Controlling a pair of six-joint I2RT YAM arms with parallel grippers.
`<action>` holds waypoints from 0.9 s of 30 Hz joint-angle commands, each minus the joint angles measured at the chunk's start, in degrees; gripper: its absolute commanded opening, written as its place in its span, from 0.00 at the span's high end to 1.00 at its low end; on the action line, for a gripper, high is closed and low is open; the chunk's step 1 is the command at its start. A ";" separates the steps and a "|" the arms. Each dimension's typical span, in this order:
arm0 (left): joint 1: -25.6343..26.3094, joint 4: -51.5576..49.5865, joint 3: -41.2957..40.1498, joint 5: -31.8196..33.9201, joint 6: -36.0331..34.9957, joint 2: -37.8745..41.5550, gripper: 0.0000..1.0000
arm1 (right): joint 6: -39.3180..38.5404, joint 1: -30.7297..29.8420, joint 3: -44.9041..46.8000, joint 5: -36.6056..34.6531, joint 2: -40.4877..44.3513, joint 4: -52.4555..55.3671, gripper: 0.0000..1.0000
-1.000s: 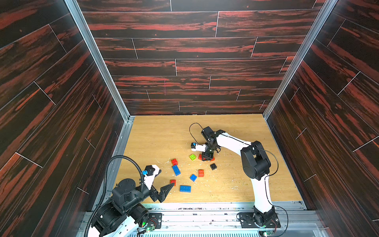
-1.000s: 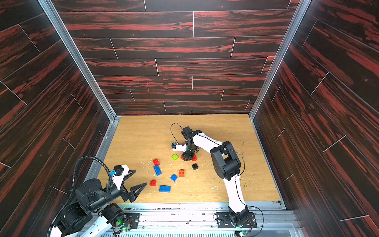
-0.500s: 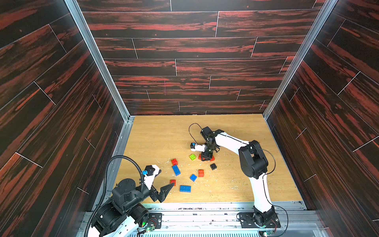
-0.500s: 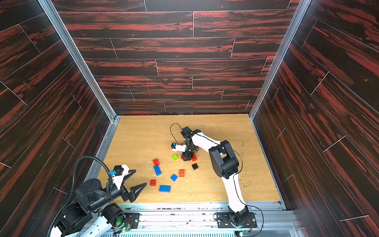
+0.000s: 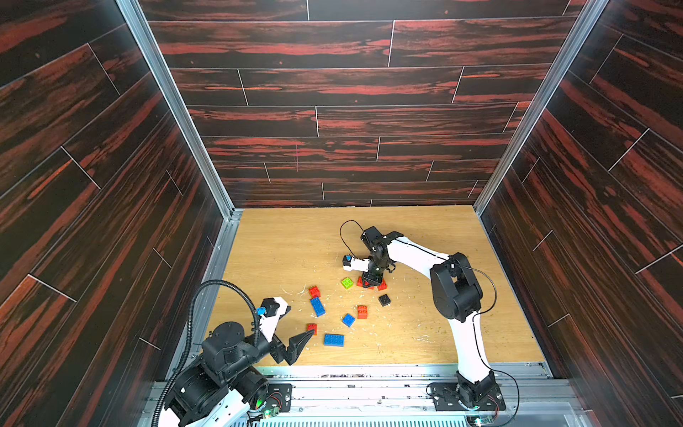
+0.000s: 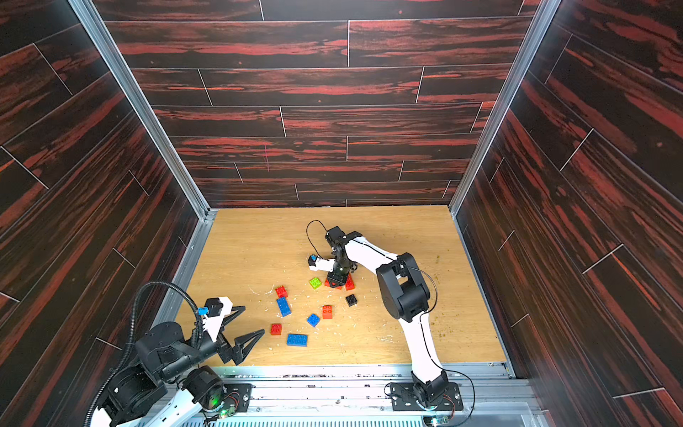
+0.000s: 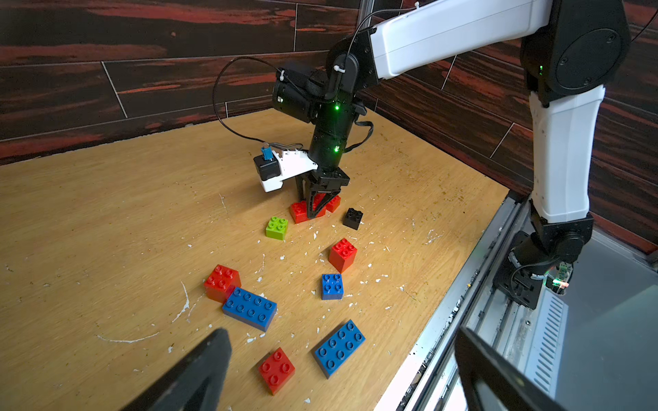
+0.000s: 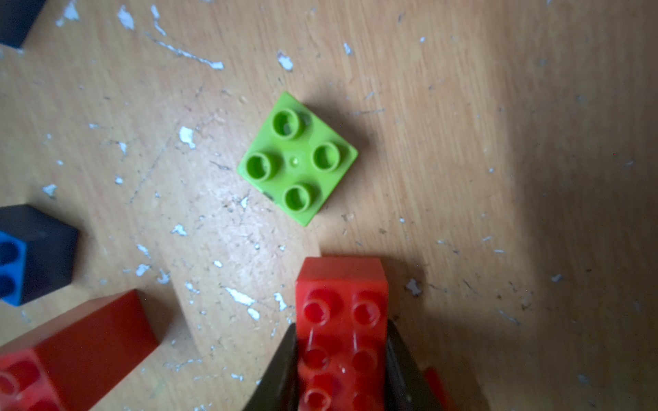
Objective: Assemble the letter f with lego
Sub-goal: Pick up the lego brick from the center of the board, then assemble the lego brick with the lego brick.
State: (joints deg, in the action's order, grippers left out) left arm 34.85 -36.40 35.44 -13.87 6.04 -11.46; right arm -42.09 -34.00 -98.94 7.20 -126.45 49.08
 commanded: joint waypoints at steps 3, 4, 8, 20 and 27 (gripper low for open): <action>0.22 0.21 -0.65 0.29 0.28 0.60 0.00 | -0.12 -0.09 1.53 1.45 3.31 1.32 0.79; 0.22 0.25 -0.64 0.31 0.28 0.57 0.00 | -0.62 -0.34 3.05 1.14 4.88 0.61 0.79; 0.22 0.36 -0.72 0.25 0.28 0.51 0.00 | -2.84 -1.82 8.03 0.37 10.21 -0.73 0.78; 0.22 0.27 -0.64 0.12 0.28 0.06 0.00 | -4.11 -7.35 12.43 -3.41 16.56 0.10 0.77; 0.22 0.22 -0.64 0.07 0.28 0.10 0.00 | -2.87 -10.12 14.60 -3.63 17.81 -0.47 0.77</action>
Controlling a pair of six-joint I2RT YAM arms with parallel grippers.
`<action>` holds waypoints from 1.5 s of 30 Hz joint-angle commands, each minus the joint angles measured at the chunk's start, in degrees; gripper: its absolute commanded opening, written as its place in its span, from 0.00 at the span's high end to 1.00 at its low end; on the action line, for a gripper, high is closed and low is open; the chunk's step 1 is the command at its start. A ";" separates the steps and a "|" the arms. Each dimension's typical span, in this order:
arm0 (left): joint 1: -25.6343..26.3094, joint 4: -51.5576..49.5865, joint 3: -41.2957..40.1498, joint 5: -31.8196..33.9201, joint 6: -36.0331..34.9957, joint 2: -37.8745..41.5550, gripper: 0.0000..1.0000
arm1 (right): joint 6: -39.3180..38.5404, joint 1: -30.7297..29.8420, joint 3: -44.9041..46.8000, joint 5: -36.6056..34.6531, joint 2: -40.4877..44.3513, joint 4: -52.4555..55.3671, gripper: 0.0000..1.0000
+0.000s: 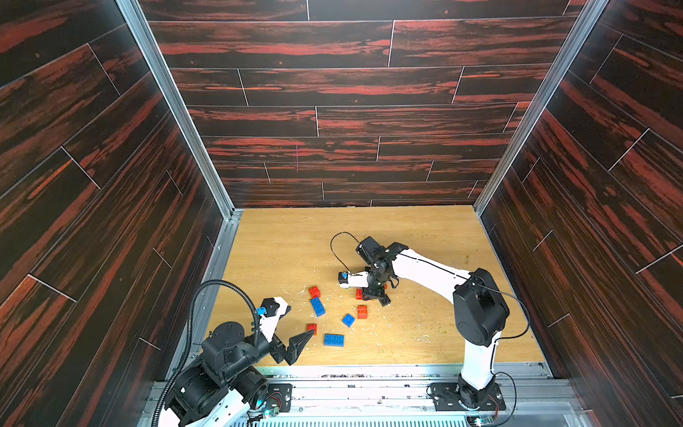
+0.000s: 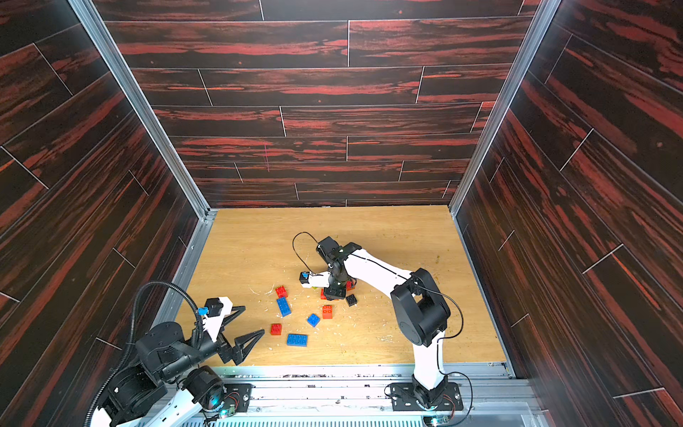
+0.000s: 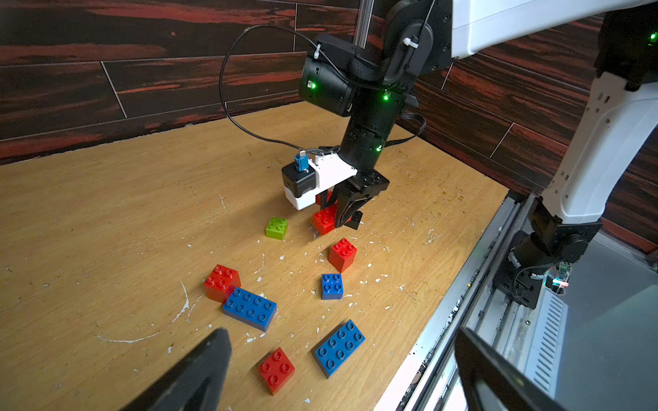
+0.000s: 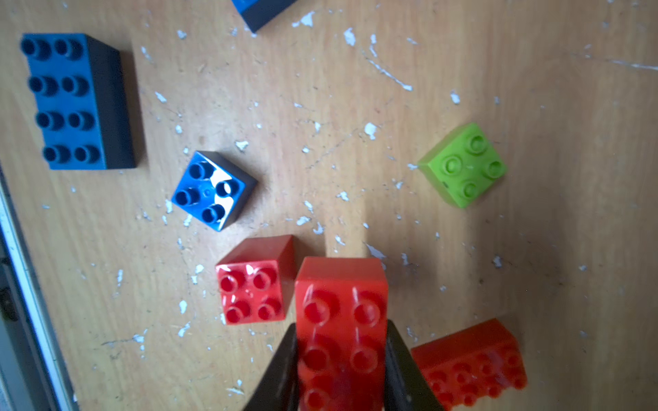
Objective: Assemble the letter f with lego
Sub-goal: Assemble the lego brick with the lego brick.
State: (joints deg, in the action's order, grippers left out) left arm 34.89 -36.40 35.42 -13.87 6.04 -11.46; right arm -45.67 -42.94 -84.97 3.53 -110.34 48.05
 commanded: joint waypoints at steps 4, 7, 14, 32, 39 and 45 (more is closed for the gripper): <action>0.14 0.28 -0.59 0.14 0.28 0.09 0.00 | 1.45 -2.28 1.41 0.25 2.04 0.64 0.77; 0.18 0.17 -0.55 0.28 0.28 0.11 0.00 | 1.80 -2.95 2.30 0.22 2.09 0.55 0.77; 0.18 0.19 -0.58 0.17 0.26 0.05 0.00 | 2.43 -3.60 3.66 1.24 2.57 0.20 0.77; 0.24 0.19 -0.65 0.22 0.28 0.06 0.00 | 3.08 -4.21 3.88 1.51 3.30 0.28 0.77; 0.18 0.19 -0.62 0.24 0.28 0.15 0.00 | 3.48 -4.65 3.79 2.07 3.86 0.57 0.77; 0.17 0.19 -0.66 0.24 0.26 0.13 0.00 | 3.48 -5.14 4.10 3.04 4.02 0.56 0.77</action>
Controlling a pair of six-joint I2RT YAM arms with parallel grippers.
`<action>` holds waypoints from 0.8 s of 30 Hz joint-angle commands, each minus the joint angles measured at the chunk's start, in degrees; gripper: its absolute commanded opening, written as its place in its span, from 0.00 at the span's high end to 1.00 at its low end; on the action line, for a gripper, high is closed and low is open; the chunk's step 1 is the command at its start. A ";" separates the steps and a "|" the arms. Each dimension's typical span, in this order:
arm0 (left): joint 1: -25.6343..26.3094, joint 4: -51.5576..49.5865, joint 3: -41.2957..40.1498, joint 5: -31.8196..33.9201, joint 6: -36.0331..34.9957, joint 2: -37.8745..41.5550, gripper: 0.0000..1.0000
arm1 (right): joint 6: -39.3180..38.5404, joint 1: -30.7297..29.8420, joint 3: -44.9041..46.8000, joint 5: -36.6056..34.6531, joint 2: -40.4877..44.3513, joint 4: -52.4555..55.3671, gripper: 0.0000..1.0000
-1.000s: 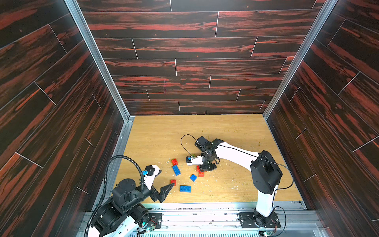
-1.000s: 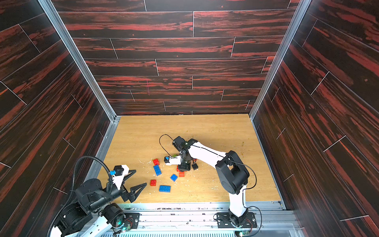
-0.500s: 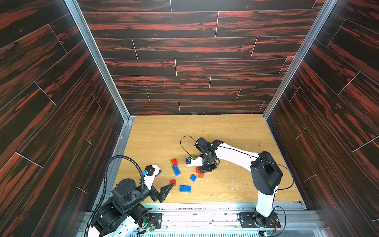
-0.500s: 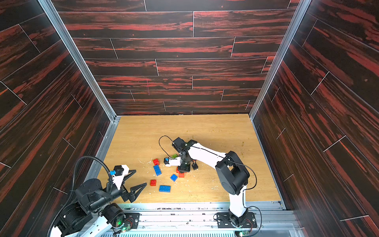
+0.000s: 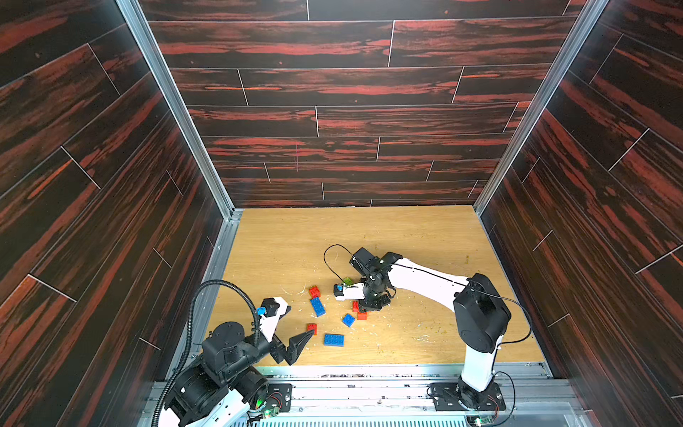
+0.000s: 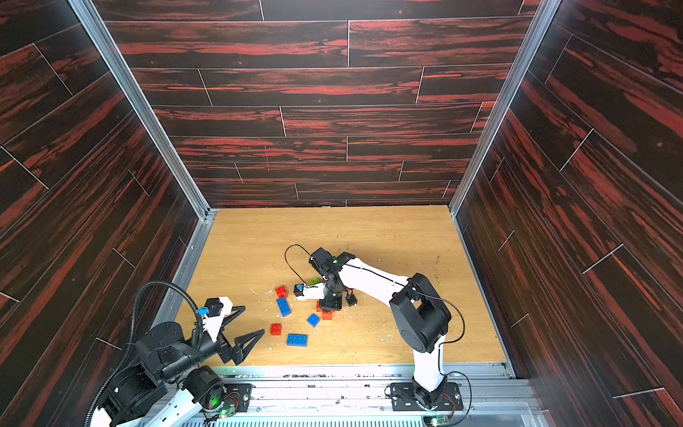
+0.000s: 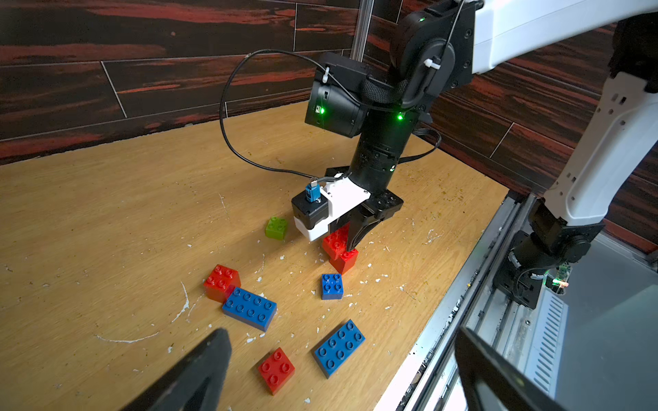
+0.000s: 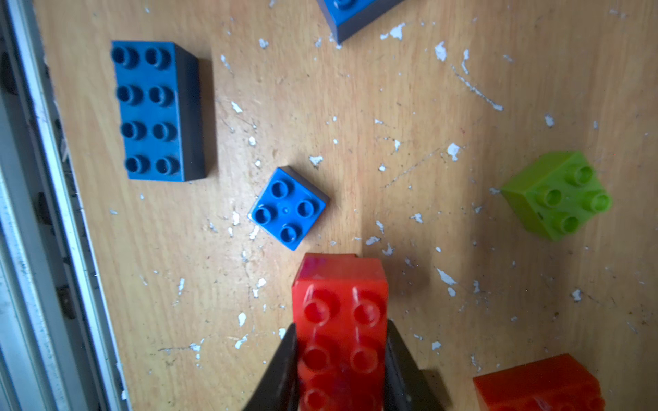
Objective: Assemble the letter f with lego
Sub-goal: Assemble the lego brick with the lego brick.
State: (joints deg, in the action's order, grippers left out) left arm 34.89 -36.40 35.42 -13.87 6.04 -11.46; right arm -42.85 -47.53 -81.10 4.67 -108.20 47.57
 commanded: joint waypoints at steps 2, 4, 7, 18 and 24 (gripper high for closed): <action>0.17 0.19 -0.62 0.28 0.28 0.15 0.00 | 0.69 -0.56 0.51 1.93 1.81 1.07 0.77; 0.22 0.17 -0.63 0.21 0.25 0.15 0.00 | 0.75 -0.58 0.76 1.76 1.60 0.99 0.77; 0.17 0.19 -0.62 0.16 0.27 0.20 0.00 | 0.71 -0.55 1.20 1.52 1.34 0.89 0.77; 0.17 0.19 -0.66 0.22 0.26 0.15 0.00 | 0.38 -0.55 3.14 1.48 1.13 -0.45 0.78; 0.17 0.19 -0.62 0.16 0.21 0.12 0.00 | 0.40 -0.56 4.07 1.22 0.48 -1.98 0.77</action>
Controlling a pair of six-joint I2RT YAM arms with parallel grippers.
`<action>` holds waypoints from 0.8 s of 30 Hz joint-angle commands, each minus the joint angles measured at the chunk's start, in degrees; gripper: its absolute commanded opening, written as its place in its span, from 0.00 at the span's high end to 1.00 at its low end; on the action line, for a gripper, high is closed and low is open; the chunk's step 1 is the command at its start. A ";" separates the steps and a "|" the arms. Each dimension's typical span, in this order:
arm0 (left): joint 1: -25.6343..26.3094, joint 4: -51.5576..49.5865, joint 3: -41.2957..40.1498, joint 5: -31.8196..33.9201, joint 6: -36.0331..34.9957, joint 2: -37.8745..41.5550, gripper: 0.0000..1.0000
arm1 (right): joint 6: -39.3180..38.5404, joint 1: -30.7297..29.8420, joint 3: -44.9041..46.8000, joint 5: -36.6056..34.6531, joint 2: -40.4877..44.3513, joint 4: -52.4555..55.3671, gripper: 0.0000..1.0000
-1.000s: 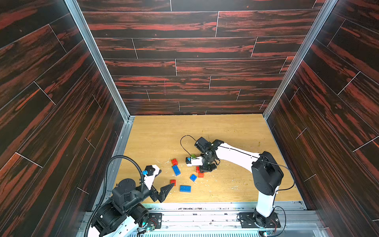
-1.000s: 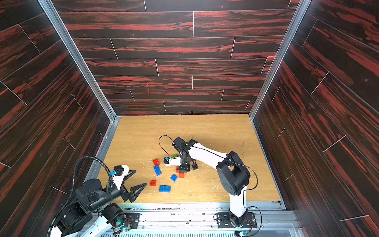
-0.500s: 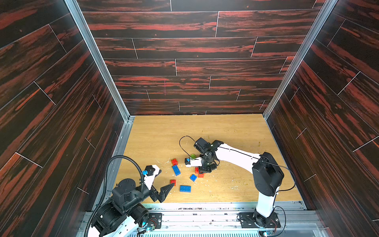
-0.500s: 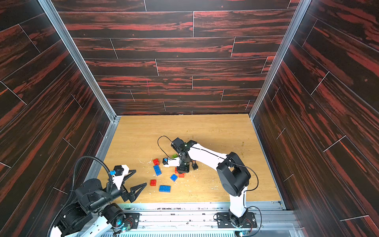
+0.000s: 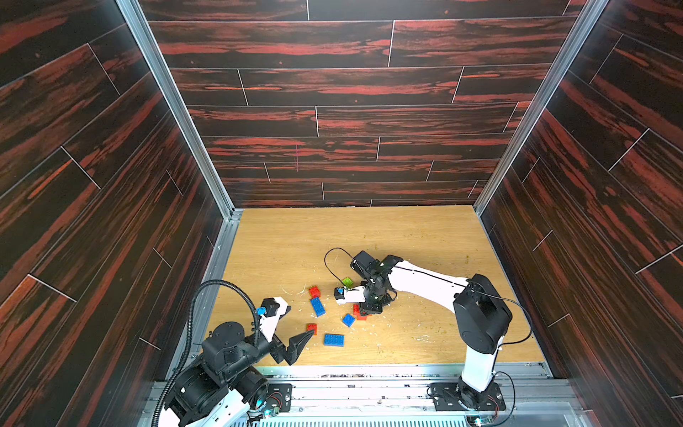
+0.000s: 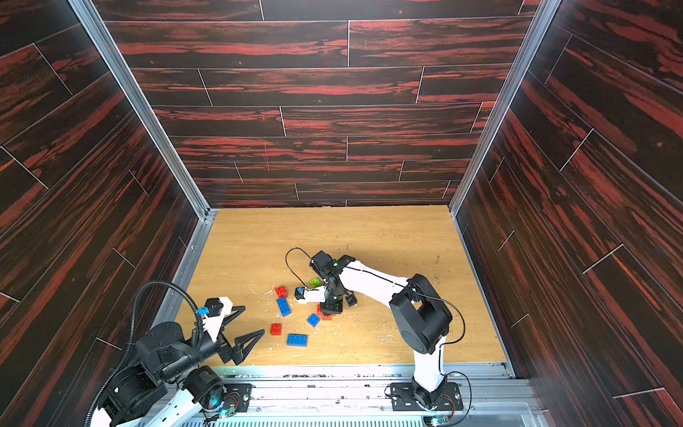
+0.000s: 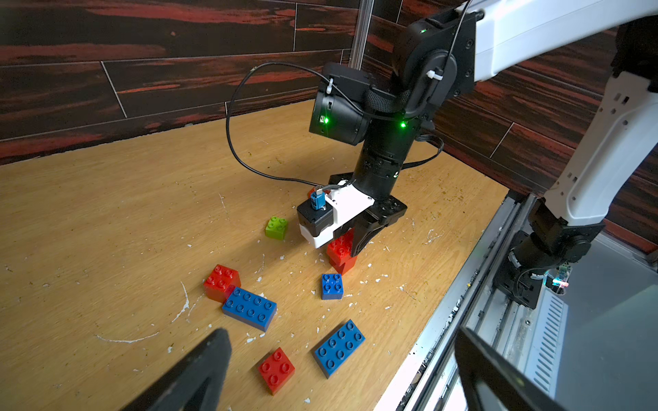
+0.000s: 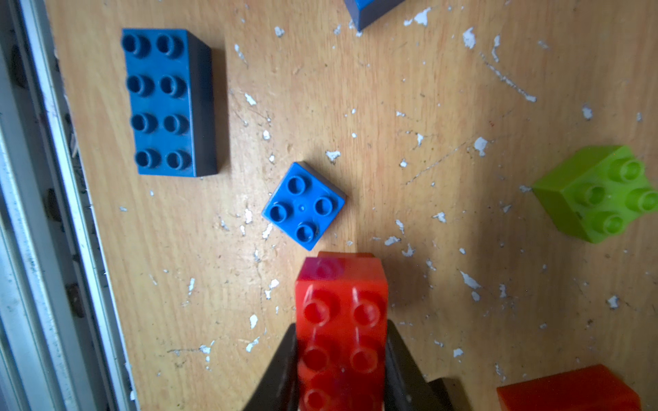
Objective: Assemble the letter f with lego
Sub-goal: Assemble the lego brick with the lego brick.
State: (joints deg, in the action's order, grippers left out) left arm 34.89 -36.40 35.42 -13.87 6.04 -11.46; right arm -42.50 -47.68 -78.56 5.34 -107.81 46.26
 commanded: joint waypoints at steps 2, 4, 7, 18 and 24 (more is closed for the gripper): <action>0.18 0.19 -0.63 0.14 0.21 0.09 0.00 | 0.05 -0.33 1.91 0.31 -0.21 -1.20 0.78; 0.17 0.19 -0.67 0.08 0.28 0.01 0.00 | 0.12 -0.27 2.21 -0.28 -0.72 -1.34 0.77; 0.18 0.18 -0.61 0.07 0.26 0.05 0.00 | 0.40 -0.13 2.10 -1.29 -1.58 -1.11 0.77; 0.17 0.17 -0.64 0.07 0.27 0.05 0.00 | 1.02 0.00 1.94 -2.31 -1.79 -1.23 0.78; 0.20 0.19 -0.61 0.16 0.22 0.06 0.00 | 1.15 0.04 1.48 -2.11 -1.23 -1.75 0.78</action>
State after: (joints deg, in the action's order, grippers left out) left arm 34.89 -36.40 35.42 -13.87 6.04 -11.46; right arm -42.04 -47.66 -78.17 4.93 -107.66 45.54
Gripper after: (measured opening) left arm 0.997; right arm 0.330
